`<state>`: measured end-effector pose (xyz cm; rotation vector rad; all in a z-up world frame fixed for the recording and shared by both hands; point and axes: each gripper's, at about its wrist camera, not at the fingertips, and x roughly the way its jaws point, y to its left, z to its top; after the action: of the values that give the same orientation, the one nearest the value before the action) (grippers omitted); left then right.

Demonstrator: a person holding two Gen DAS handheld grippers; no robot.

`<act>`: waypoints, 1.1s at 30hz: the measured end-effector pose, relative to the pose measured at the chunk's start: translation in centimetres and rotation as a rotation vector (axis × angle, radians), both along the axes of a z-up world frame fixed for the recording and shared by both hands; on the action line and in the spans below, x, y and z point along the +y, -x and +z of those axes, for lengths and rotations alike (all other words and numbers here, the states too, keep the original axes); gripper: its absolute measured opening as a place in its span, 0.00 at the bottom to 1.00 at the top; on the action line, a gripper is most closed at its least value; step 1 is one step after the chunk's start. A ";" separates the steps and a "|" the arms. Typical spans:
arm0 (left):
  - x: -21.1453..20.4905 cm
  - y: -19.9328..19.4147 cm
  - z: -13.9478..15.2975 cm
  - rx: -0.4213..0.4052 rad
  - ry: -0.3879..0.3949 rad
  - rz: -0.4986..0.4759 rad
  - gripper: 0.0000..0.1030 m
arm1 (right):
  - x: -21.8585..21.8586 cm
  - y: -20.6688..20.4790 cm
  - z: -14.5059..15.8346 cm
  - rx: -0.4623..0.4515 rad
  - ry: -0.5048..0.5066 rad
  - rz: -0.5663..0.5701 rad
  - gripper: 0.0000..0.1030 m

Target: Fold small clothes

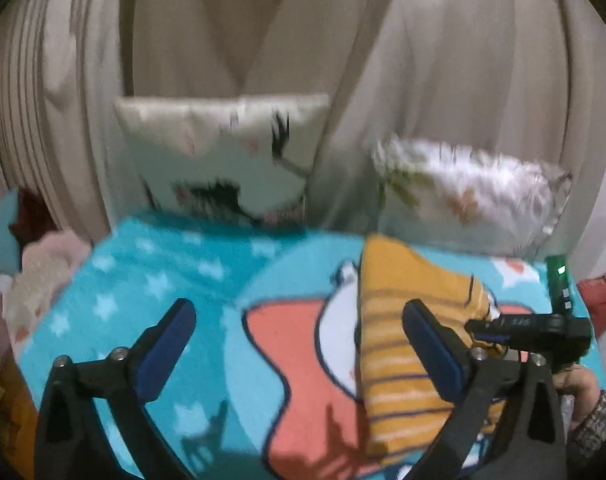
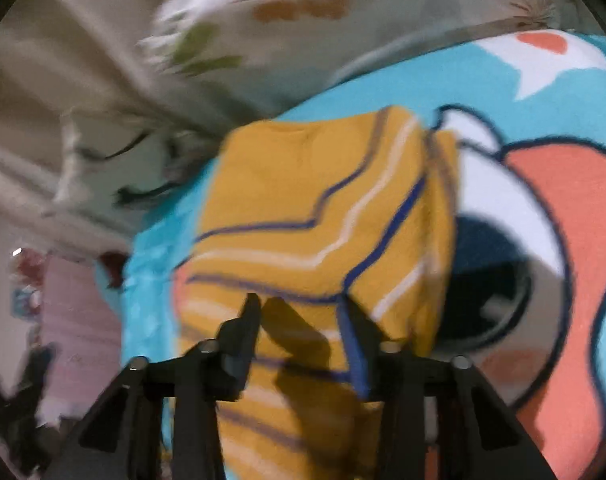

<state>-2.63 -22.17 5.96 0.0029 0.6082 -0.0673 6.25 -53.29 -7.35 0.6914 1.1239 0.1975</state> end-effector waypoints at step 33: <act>1.8 0.0 -6.6 0.383 0.070 -0.007 1.00 | -0.5 9.4 5.1 -0.099 -0.109 -0.071 0.47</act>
<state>-2.62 -20.41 -0.65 -0.0776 0.9886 -0.0968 -3.14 -53.76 -2.22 0.8082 0.9975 0.2313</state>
